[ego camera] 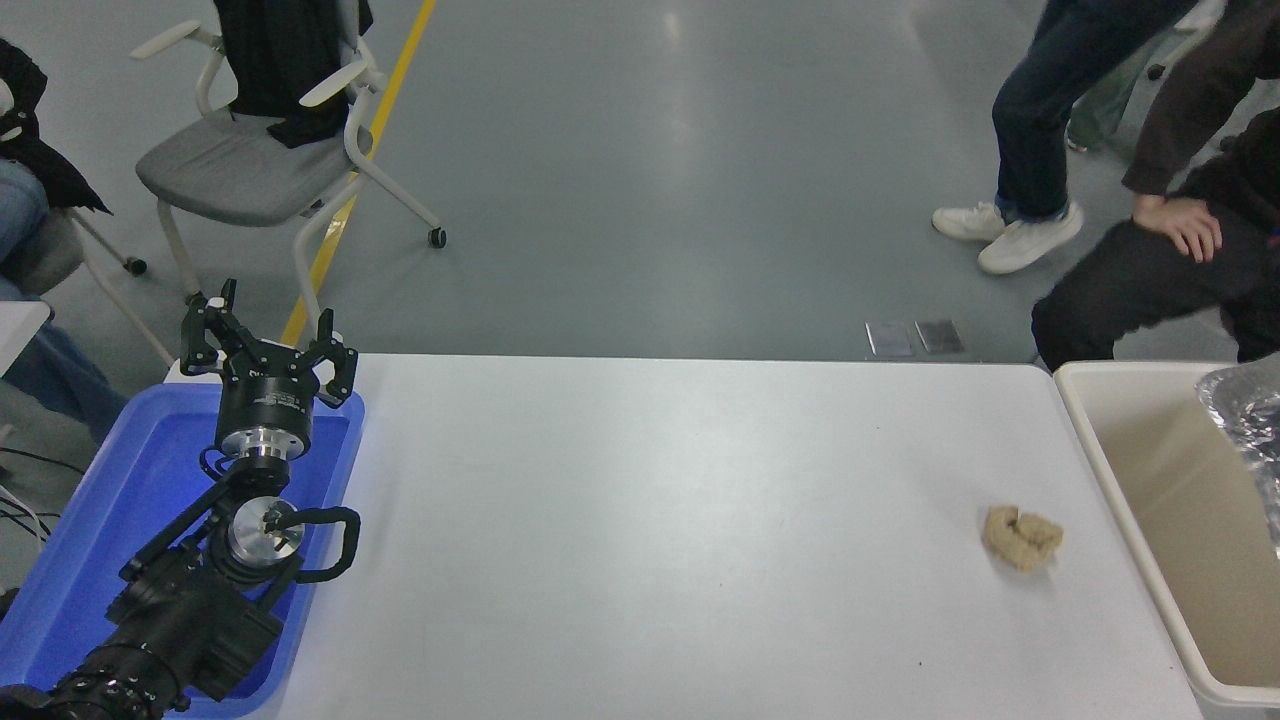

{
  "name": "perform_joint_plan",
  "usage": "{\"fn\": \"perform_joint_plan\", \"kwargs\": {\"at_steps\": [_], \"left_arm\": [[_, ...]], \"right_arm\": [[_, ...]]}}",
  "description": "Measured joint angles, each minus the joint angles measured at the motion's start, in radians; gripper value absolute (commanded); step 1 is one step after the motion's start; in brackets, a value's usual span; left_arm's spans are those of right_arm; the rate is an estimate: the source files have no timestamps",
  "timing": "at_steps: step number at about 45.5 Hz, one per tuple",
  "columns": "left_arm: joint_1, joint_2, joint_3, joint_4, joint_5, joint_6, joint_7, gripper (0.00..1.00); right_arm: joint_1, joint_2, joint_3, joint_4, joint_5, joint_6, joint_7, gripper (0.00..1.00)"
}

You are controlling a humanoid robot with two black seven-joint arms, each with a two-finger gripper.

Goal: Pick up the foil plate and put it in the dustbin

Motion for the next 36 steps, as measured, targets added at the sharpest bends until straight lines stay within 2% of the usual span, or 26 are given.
{"fn": "perform_joint_plan", "kwargs": {"at_steps": [10, 11, 12, 14, 15, 16, 17, 36], "left_arm": [[0.000, 0.000, 0.000, 0.000, 0.000, 0.000, 0.000, 0.99], [0.000, 0.000, 0.000, 0.000, 0.000, 0.000, 0.000, 0.99], [0.000, -0.001, 0.000, 0.000, 0.000, 0.000, 0.000, 0.99], [0.000, -0.001, 0.000, 0.000, 0.000, 0.000, 0.000, 0.99], [0.000, -0.001, 0.000, 0.000, 0.000, 0.000, 0.000, 0.99], [0.000, -0.001, 0.000, 0.000, 0.000, 0.000, 0.000, 0.99], [0.000, -0.001, 0.000, 0.000, 0.000, 0.000, 0.000, 0.99], [-0.001, -0.001, 0.000, 0.000, 0.000, 0.000, 0.000, 0.99]], "right_arm": [[-0.128, 0.098, 0.025, -0.104, 0.039, -0.058, 0.000, 0.00], [-0.134, 0.104, 0.026, -0.110, 0.040, -0.061, 0.000, 0.04], [-0.140, 0.111, 0.027, -0.117, 0.042, -0.064, -0.001, 0.18], [-0.153, 0.126, 0.028, -0.132, 0.046, -0.070, -0.002, 0.67], [-0.157, 0.133, 0.029, -0.137, 0.047, -0.072, -0.002, 0.84], [-0.162, 0.140, 0.030, -0.145, 0.049, -0.075, -0.003, 0.94], [-0.165, 0.145, 0.031, -0.150, 0.050, -0.076, -0.003, 1.00], [-0.158, 0.199, 0.043, -0.174, 0.087, -0.067, -0.015, 1.00]]}}
